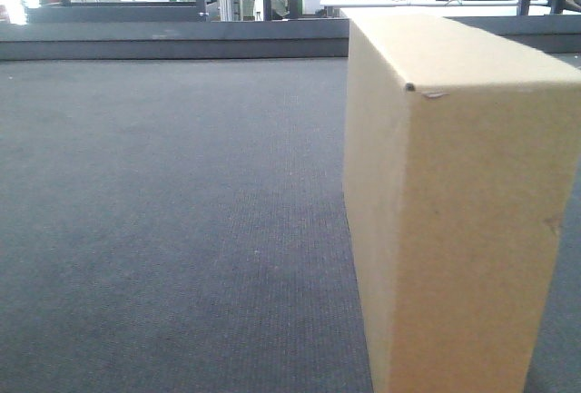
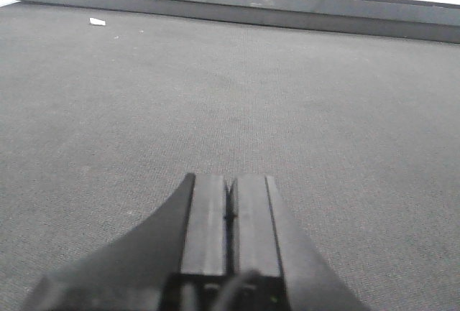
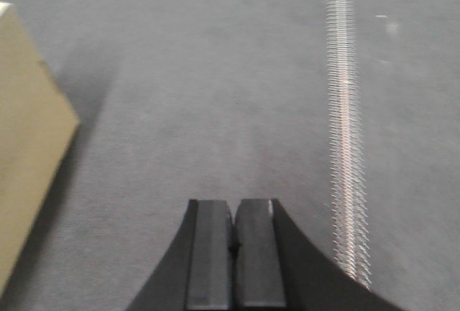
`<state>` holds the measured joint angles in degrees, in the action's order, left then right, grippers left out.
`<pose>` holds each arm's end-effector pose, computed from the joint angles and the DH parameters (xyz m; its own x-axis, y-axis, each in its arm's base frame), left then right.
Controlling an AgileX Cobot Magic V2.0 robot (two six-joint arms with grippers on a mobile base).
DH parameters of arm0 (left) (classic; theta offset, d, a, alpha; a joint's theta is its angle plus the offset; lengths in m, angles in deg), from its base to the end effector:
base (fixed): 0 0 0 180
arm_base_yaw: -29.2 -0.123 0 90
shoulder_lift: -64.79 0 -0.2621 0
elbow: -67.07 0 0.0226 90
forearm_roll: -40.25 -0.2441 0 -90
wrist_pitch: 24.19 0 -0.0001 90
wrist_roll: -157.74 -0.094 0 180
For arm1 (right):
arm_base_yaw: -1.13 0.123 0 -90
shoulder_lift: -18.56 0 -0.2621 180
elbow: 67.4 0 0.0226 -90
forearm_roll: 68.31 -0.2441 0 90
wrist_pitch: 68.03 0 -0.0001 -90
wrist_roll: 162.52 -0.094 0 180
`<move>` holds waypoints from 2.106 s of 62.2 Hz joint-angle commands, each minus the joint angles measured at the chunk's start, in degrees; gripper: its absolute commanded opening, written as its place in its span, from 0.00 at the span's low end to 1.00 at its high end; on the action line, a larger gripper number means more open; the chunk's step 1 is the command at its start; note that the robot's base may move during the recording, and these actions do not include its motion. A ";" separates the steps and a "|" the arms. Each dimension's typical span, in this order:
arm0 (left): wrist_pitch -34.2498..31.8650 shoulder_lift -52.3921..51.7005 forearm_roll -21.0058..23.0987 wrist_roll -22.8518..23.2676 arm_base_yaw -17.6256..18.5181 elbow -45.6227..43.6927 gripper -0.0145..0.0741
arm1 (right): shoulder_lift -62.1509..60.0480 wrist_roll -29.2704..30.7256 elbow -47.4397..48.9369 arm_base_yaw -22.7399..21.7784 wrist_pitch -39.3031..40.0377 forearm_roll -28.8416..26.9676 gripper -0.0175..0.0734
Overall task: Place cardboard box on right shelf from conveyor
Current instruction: 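Move the open right gripper toward the cardboard box on the conveyor, then lower the right gripper around the cardboard box and close it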
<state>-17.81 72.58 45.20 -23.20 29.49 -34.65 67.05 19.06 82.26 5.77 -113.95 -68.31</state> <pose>0.0762 -0.0013 0.1937 -0.0432 -0.0692 -0.9967 0.0117 0.9975 -0.0697 0.1381 0.0112 0.3351 -0.5657 -0.0736 -0.8213 -0.0965 0.9951 -0.0227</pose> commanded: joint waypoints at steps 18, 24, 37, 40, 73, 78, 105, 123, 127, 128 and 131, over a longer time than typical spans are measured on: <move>-4.71 -0.66 0.15 0.06 0.41 -0.16 0.03 | 12.46 -19.56 12.62 11.09 -4.09 6.85 0.86; -4.71 -0.66 0.15 0.06 0.41 -0.16 0.03 | 16.73 -29.72 17.44 14.90 -9.03 11.17 0.86; -4.71 -0.66 0.15 0.06 0.41 -0.16 0.03 | 25.81 -39.25 27.34 24.32 -16.29 15.03 0.86; -4.71 -0.66 0.15 0.06 0.41 -0.16 0.03 | 28.11 -39.25 29.51 26.60 -17.43 15.03 0.86; -4.71 -0.66 0.15 0.06 0.41 -0.16 0.03 | 44.94 -46.39 43.79 37.33 -22.15 19.36 0.86; -4.71 -0.66 0.15 0.06 0.41 -0.16 0.03 | 45.31 -46.61 43.79 37.61 -22.01 19.26 0.86; -4.71 -0.66 0.15 0.06 0.41 -0.16 0.03 | 45.98 -48.69 42.64 37.61 -21.99 18.92 0.86; -4.71 -0.66 0.15 0.06 0.41 -0.16 0.03 | 45.98 -48.69 42.08 37.89 -21.87 18.76 0.86; -4.71 -0.66 0.15 0.06 0.41 -0.16 0.03 | 45.98 -48.69 42.08 37.98 -21.87 18.70 0.86; -4.71 -0.66 0.15 0.06 0.41 -0.16 0.03 | 45.98 -48.75 42.08 37.99 -21.87 18.63 0.86; -4.71 -0.66 0.15 0.06 0.41 -0.16 0.03 | 45.98 -48.82 42.08 37.99 -21.87 18.63 0.86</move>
<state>-17.81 72.58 45.20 -23.20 29.49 -34.65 115.03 -29.71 123.05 43.66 -137.51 -51.30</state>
